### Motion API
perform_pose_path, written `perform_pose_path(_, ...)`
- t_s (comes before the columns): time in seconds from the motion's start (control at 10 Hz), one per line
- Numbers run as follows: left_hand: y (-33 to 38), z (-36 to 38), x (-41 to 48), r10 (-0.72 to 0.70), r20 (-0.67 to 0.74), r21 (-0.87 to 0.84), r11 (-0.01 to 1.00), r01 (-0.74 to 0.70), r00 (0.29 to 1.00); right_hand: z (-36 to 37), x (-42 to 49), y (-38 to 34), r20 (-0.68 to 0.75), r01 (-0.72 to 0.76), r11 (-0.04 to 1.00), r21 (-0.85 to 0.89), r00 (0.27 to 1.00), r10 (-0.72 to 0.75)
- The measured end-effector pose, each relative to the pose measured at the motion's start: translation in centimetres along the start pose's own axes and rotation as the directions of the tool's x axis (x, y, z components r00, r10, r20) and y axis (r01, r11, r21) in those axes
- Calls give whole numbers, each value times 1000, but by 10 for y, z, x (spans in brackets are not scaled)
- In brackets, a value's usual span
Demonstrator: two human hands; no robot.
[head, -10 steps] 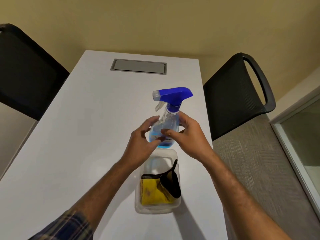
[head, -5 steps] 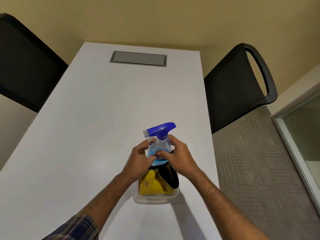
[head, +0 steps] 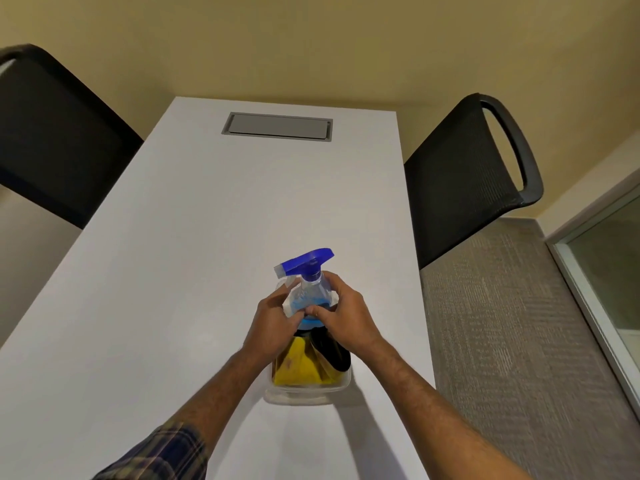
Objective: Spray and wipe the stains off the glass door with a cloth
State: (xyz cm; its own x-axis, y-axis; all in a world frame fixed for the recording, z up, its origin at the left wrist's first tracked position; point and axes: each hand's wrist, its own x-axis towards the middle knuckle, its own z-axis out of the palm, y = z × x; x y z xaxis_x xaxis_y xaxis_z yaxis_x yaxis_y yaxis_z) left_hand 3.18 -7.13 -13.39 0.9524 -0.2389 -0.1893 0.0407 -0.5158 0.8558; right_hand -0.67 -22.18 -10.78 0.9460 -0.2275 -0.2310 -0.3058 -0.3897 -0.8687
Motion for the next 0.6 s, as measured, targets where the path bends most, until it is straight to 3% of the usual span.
perform_pose_path(0.2,27,-11,-31,-27,-128,39,999,32,991,-23,-28,-4,-114,56,996,-72,991,-64)
perform_pose_path(0.3,49,-15,-73,11,-276,90,996,14,961,-35,-58,-18,-162,132,967,-219,972,-170)
perform_pose_path(0.4,79,-17,-122,204,-331,201,969,-142,921,-45,-96,-38,-184,200,911,-361,942,-280)
perform_pose_path(0.5,115,-23,-159,445,-311,339,877,-339,840,-58,-139,-65,-258,230,855,-465,888,-380)
perform_pose_path(0.6,141,-36,-187,569,-256,432,791,-434,782,-64,-183,-86,-332,249,814,-525,821,-465)
